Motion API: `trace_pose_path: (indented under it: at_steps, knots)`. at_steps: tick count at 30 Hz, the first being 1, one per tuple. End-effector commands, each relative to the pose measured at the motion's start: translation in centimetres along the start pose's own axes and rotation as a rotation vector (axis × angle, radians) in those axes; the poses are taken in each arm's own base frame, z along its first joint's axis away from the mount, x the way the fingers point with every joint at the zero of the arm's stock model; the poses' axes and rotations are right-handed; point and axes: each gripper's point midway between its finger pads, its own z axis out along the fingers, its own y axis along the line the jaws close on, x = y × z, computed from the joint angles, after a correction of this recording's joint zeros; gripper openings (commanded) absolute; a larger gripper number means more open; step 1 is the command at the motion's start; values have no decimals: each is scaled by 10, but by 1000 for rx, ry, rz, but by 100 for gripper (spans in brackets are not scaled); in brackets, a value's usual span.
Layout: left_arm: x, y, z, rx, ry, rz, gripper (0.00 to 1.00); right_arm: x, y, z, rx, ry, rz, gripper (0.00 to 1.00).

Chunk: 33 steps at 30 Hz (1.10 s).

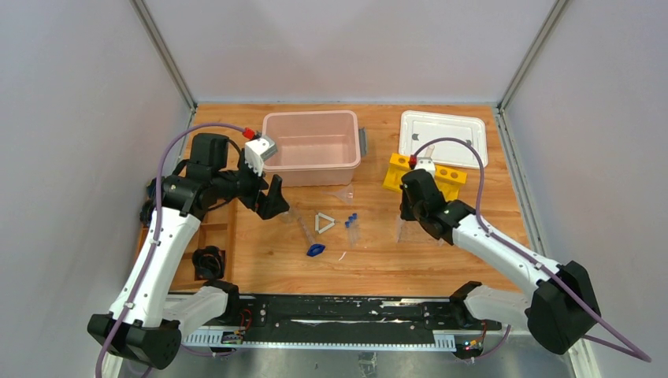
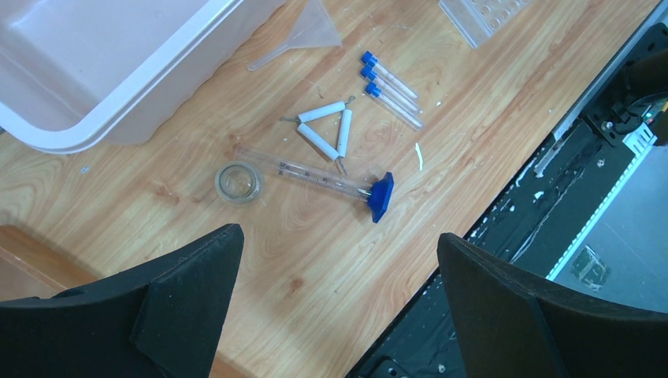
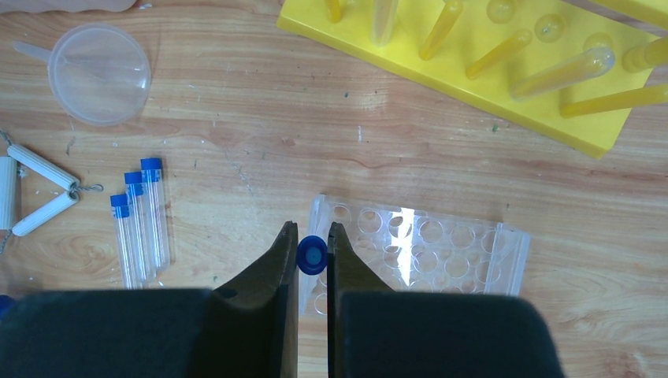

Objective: Organize the chemistry lab equipment

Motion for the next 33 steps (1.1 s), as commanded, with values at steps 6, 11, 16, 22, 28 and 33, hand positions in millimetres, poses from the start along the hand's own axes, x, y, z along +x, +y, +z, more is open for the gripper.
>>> trace_pose_path:
  at_steps: [6,11,16,22,28,33]
  knots:
    - [-3,-1,-1,-4,-10,12,100,22,-16,12,74,58,-14,0]
    - [-2,0,0,-3,-6,9,100,27,-19,17,91,67,-26,0]
    - [-2,0,-1,-4,-8,10,100,29,-22,21,107,63,-27,0]
    - [-1,0,0,-3,-4,7,100,26,-24,21,111,31,-22,0]
    - [-2,0,0,-3,-5,8,100,37,-17,28,76,47,14,0]
    - [-1,-1,1,4,-2,2,100,40,-7,36,57,33,61,0]
